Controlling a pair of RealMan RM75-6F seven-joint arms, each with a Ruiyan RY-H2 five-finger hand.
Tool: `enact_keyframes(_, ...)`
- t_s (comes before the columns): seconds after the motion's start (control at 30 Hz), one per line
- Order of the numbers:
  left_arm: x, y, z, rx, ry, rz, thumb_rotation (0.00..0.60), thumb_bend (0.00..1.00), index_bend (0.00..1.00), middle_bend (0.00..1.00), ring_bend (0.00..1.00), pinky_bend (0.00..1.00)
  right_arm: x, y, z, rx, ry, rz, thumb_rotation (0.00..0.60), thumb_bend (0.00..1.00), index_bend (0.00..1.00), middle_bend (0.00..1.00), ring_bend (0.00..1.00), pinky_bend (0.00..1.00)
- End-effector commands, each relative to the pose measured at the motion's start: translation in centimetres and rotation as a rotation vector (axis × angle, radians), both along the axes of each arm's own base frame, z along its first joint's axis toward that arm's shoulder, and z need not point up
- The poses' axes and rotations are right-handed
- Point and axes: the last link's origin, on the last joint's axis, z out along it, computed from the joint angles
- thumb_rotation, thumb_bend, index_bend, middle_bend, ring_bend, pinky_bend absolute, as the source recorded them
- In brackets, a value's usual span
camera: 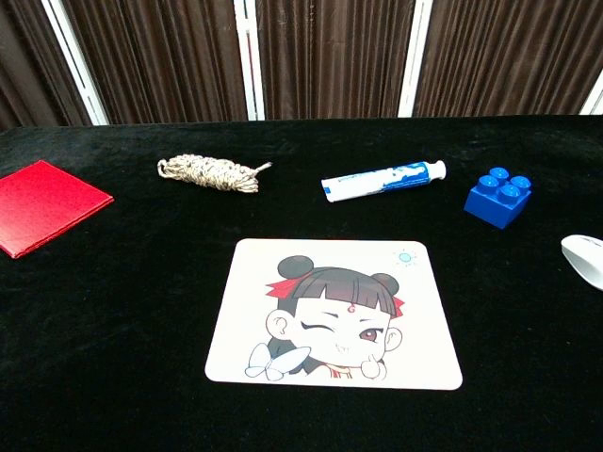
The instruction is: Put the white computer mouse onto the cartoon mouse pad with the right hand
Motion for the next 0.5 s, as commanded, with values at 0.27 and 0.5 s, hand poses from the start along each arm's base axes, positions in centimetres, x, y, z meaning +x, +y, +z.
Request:
enact_keyframes(0.27,0.03,0.0,0.04,0.0,-0.002,-0.001,0.6,0.17,0.0,0.0,0.0,0.0,0.02,0.07,-0.2,0.005,-0.005,-0.001,0.6,0.0,0.01,0.0,0.0,0.0)
enact_keyframes(0.5,0.03,-0.01,0.15,0.002,-0.007,0.001,0.6,0.17,0.0,0.0,0.0,0.0,0.23,0.02,-0.4,0.003,-0.002,-0.001,0.6,0.0,0.01,0.0,0.0,0.0)
